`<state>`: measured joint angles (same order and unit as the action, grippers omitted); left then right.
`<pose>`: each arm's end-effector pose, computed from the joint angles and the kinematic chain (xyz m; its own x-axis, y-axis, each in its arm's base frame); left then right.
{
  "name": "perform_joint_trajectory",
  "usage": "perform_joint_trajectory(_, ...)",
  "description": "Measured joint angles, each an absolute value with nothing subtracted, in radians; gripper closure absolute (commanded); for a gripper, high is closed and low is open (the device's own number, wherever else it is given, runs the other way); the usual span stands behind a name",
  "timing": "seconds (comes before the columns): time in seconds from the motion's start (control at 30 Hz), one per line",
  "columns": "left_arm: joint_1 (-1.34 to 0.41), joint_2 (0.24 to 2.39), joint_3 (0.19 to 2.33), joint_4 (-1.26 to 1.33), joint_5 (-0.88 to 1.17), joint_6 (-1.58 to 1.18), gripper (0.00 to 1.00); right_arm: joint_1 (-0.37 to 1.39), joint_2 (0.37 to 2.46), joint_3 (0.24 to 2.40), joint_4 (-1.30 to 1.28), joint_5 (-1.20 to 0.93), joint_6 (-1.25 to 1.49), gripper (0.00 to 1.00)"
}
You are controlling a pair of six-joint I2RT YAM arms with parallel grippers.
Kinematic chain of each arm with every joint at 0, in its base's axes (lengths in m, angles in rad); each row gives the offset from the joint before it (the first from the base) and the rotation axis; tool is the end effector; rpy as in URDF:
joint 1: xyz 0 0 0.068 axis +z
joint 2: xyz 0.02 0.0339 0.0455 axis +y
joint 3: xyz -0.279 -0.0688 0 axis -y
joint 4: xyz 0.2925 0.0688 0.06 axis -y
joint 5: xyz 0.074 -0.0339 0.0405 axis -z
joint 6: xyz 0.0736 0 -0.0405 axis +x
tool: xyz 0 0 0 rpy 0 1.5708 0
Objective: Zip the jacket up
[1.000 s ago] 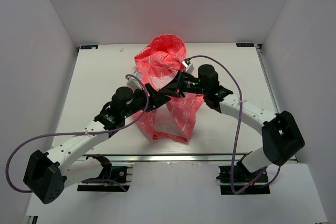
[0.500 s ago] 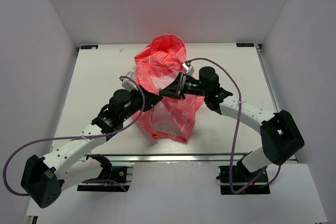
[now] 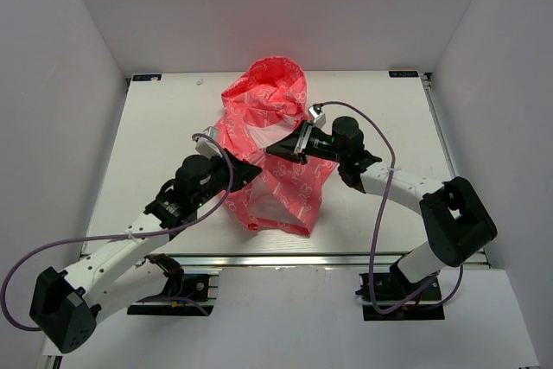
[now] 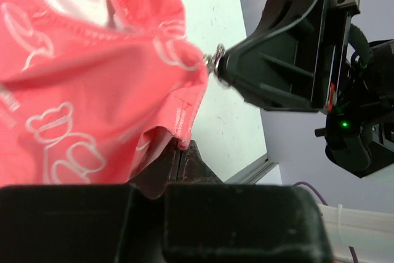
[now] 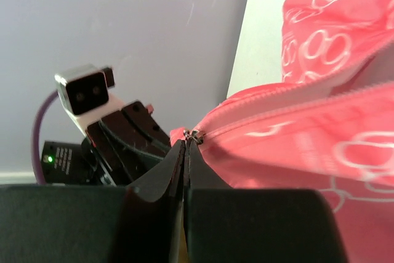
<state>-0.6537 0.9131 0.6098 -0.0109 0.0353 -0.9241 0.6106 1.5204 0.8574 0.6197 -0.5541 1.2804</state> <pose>0.2261 -0.1765 0.2586 -0.6541 -0.5036 -0.5643 0.1865 0.6157 -0.7656 0.3136 0.2667 0.2535 -0.8900 0.3716 -0.2642 -0.2289 0.1370 0.9638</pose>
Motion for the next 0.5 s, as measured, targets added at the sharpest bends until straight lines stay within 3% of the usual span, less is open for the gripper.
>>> perform_joint_trajectory(0.5, -0.648, 0.798, 0.583, -0.198, 0.107, -0.912, 1.0, 0.587, 1.56, 0.889, 0.603, -0.352, 1.187, 1.0)
